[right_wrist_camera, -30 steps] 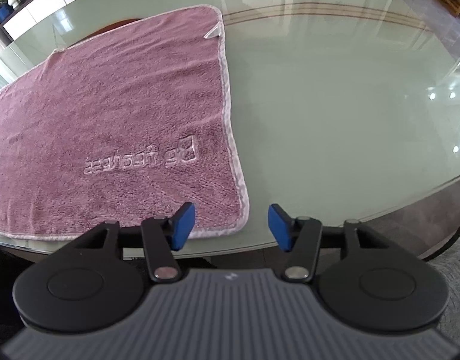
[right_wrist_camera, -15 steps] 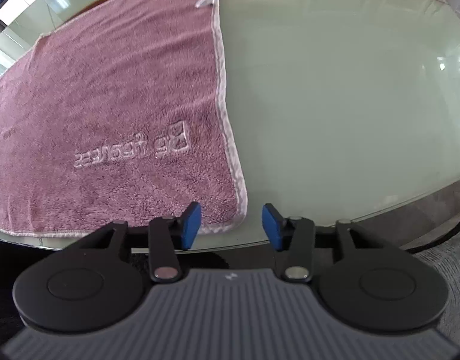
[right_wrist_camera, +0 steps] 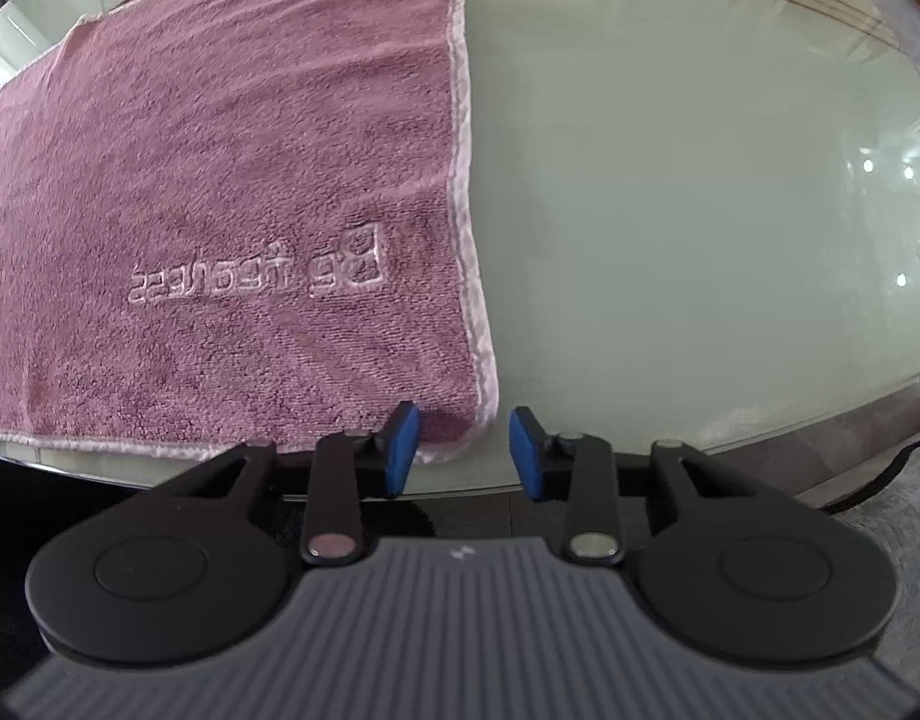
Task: Fold towel
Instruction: 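Lower both tools to the towel's corner hem and partly close them, then close both tools on the pink towel corner and lift it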
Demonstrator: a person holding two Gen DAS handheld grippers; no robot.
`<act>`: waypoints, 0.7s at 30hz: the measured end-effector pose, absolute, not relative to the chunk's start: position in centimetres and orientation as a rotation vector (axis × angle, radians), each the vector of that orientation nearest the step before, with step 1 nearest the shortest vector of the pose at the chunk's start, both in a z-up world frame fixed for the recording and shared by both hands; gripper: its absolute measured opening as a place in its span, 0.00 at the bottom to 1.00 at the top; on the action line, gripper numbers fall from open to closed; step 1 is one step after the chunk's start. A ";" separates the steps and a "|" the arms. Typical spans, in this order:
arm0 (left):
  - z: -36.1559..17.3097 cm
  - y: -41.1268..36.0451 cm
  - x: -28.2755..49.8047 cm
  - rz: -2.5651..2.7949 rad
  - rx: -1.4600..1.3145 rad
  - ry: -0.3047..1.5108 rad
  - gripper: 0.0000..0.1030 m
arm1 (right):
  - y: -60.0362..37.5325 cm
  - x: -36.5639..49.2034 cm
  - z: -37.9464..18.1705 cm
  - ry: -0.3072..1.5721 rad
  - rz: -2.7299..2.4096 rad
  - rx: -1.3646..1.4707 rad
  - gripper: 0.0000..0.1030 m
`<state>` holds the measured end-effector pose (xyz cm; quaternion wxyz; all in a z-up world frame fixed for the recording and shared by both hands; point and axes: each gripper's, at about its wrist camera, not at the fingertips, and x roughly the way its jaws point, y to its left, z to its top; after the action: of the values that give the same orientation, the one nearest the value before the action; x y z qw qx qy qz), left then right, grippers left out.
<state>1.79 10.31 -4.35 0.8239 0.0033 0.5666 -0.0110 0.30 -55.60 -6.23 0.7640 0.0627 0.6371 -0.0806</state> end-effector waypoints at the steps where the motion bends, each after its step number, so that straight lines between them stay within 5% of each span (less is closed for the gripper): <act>1: -4.4 10.3 1.8 -0.024 0.007 1.206 0.56 | -55.5 0.3 -6.2 1.388 -0.172 0.130 0.26; 13: -4.1 9.7 2.1 -0.058 0.005 1.232 0.21 | -54.7 -0.2 -6.3 1.388 -0.152 0.138 0.10; 21: -3.9 9.9 1.9 -0.068 -0.037 1.225 0.09 | -54.8 -1.1 -6.4 1.346 -0.157 0.171 0.07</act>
<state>1.95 9.91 -3.85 0.8175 -0.0174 0.5748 -0.0321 -1.14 -54.85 -6.42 0.7759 0.0791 0.6217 -0.0724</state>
